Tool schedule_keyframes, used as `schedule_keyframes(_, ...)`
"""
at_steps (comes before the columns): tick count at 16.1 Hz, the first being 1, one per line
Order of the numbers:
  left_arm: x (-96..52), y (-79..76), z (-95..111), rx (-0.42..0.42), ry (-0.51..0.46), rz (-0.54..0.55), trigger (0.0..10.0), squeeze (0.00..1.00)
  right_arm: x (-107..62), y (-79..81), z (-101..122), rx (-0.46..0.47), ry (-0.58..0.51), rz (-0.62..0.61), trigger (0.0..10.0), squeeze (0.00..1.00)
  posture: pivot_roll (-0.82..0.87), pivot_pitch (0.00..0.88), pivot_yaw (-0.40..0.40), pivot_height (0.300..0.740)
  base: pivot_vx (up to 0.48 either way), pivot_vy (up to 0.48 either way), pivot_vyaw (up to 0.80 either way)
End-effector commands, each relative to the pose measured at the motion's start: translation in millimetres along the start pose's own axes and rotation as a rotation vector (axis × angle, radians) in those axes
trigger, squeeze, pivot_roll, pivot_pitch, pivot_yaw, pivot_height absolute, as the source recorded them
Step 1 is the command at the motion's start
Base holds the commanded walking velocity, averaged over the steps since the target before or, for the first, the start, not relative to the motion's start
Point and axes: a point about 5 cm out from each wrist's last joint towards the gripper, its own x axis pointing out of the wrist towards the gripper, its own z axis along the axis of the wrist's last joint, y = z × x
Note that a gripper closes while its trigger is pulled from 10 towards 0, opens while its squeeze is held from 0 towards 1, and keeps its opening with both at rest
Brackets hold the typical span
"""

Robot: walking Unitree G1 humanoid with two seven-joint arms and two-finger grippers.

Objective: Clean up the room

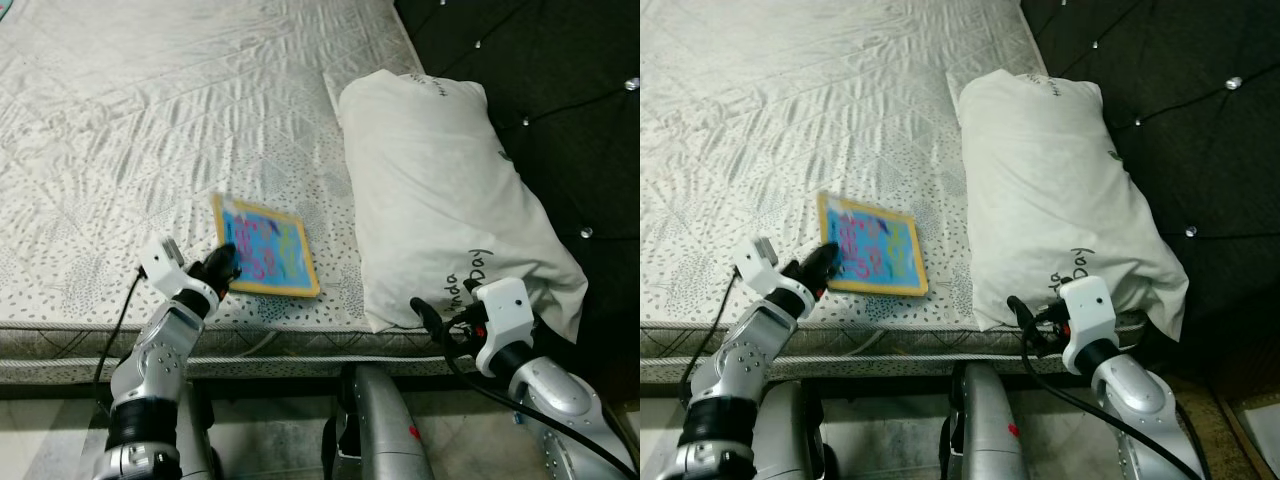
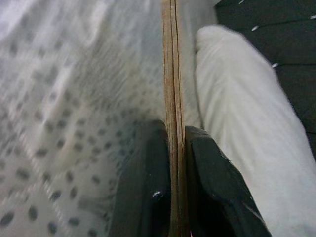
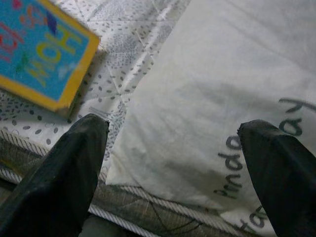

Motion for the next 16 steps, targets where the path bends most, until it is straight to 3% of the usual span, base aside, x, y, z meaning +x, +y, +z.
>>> schedule_keyframes(1, 5.5, -3.1, -3.6, -0.028, 0.036, -0.022, 0.0, 0.00, -5.0, -6.3, 1.2, -0.011, 0.006, -0.024, 10.0, 0.00, -0.22, 0.225, -0.148, 0.572, 0.000, 0.000, 0.00)
schedule_keyframes(3, 13.9, -2.7, -9.2, -0.020, 0.121, -0.049, 0.0, 0.00, -5.7, -8.2, 2.4, -0.014, 0.009, -0.032, 10.0, 0.00, -0.23, 0.227, -0.149, 0.572, 0.000, 0.000, 0.00)
schedule_keyframes(7, 23.0, -9.6, -21.0, -0.067, 0.197, -0.098, 0.0, 0.00, -5.3, -7.7, 3.9, -0.020, 0.009, -0.034, 10.0, 0.00, -0.23, 0.227, -0.145, 0.572, 0.000, 0.000, 0.00)
schedule_keyframes(9, 25.4, -16.5, -39.2, -0.056, 0.263, -0.111, 0.0, 0.00, -4.7, -6.7, 4.0, -0.021, 0.007, -0.034, 10.0, 0.00, -0.23, 0.225, -0.143, 0.572, 0.000, 0.000, 0.00)
schedule_keyframes(16, 26.1, -13.7, -44.9, -0.061, 0.271, -0.086, 0.0, 0.00, -3.6, -6.5, 4.6, -0.022, 0.004, -0.035, 10.0, 0.00, -0.23, 0.224, -0.140, 0.572, 0.000, 0.000, 0.00)
